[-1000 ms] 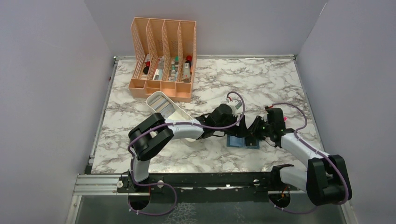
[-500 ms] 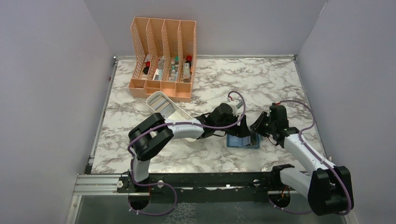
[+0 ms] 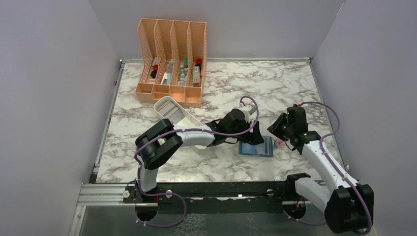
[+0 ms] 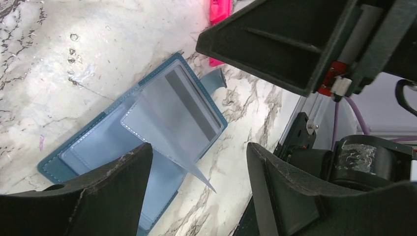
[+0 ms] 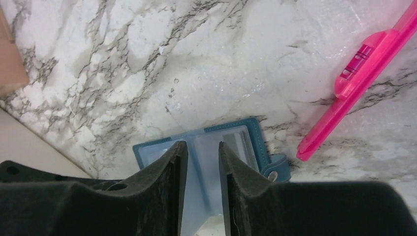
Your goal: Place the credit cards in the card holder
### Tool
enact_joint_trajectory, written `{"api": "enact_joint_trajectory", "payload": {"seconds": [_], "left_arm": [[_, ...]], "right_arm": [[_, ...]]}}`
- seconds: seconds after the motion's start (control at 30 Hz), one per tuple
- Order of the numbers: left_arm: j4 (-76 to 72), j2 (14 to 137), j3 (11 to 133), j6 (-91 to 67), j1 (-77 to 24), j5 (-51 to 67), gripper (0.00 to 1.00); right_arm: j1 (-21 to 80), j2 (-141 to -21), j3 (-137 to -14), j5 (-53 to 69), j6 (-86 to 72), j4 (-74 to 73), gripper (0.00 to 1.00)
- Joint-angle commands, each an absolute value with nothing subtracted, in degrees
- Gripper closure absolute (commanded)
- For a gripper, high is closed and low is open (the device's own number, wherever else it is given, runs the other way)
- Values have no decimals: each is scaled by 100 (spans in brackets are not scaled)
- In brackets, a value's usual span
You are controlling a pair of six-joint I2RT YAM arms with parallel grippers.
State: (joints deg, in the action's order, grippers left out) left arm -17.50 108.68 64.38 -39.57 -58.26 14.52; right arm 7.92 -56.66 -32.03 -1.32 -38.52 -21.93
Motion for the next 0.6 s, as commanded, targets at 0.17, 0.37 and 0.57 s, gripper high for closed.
{"api": "enact_joint_trajectory", "payload": {"seconds": [0.17, 0.37, 0.57], "left_arm": [[-1189, 10685, 6535, -3668, -5880, 994, 27], [-223, 10151, 6473, -3307, -5879, 116, 27], [809, 9462, 6512, -2730, -5842, -794, 28]], "right_arm": [[826, -5559, -3077, 1366, -3405, -1928, 67], [826, -5847, -2750, 2392, -3008, -1533, 69], [826, -5779, -2689, 2713, -2775, -1512, 69]]}}
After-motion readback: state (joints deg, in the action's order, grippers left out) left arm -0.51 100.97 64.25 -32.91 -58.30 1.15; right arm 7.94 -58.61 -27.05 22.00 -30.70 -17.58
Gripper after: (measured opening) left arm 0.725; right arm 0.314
